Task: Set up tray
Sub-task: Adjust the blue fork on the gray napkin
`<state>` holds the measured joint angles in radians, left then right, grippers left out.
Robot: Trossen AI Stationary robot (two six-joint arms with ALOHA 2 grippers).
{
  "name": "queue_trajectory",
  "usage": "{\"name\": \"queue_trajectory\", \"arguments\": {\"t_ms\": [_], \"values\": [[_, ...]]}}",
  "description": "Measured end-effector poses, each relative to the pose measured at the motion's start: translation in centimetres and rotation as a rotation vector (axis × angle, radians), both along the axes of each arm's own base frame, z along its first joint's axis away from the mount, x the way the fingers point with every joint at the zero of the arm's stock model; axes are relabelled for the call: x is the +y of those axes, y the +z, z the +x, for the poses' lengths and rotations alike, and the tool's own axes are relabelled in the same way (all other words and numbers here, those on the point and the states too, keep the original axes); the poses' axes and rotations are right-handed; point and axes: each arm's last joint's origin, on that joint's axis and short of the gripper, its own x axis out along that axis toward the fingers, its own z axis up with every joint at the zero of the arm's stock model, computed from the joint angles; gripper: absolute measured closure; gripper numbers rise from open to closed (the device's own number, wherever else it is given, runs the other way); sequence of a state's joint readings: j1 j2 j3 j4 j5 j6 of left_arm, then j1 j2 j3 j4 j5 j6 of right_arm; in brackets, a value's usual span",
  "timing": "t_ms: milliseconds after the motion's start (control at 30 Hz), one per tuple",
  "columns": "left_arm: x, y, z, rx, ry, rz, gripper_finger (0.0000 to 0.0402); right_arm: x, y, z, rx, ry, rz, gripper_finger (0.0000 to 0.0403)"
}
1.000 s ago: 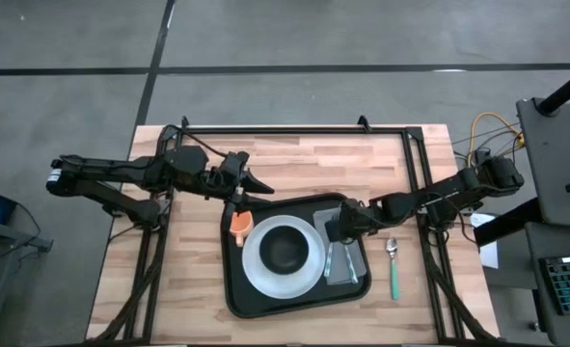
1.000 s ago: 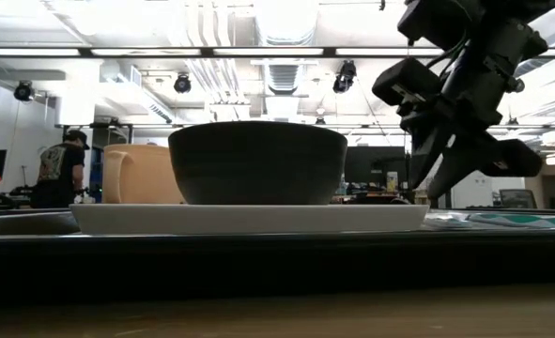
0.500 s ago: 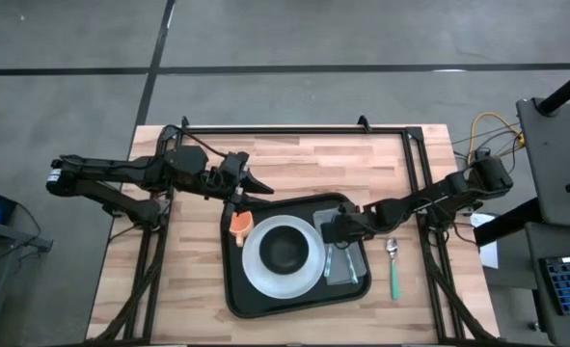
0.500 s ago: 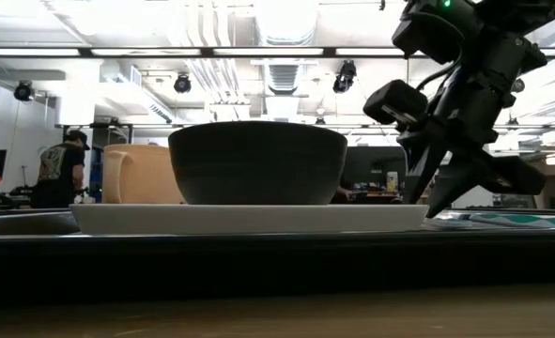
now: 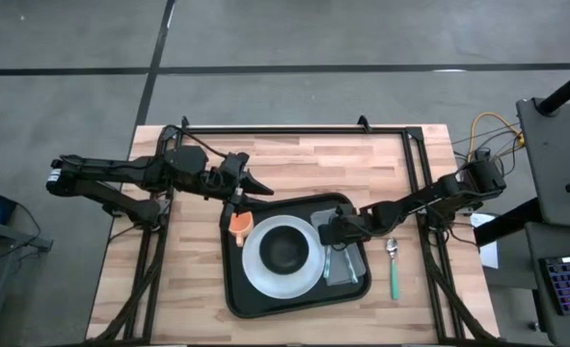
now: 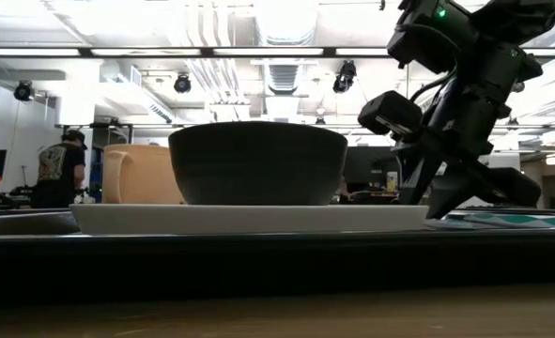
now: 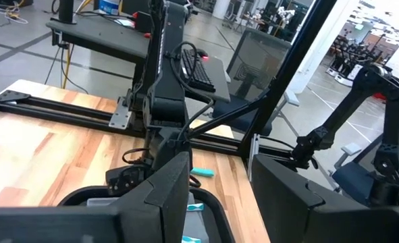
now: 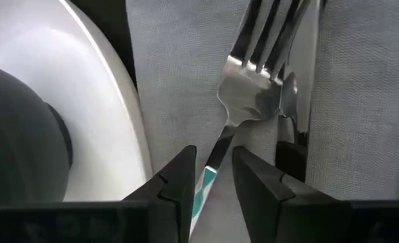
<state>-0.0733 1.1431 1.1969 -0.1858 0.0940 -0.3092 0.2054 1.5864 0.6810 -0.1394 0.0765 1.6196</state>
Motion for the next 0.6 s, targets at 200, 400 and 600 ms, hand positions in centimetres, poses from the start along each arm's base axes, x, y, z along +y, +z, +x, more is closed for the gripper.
{"name": "queue_trajectory", "arguments": {"t_ms": [200, 400, 600], "values": [[0.0, -0.1, 0.0, 0.006, -0.005, 0.000, 0.0260, 0.2, 0.6, -0.1, -0.017, 0.028, 0.020, 0.0379], [0.0, -0.1, 0.0, 0.006, -0.005, 0.000, 0.0260, 0.4, 1.7, -0.6, -0.034, 0.039, 0.031, 0.0394], [0.0, 0.0, 0.0, 0.006, -0.009, -0.001, 0.0260, 1.0, 1.7, -1.3, 0.020, 0.060, 0.074, 0.0395]]}}
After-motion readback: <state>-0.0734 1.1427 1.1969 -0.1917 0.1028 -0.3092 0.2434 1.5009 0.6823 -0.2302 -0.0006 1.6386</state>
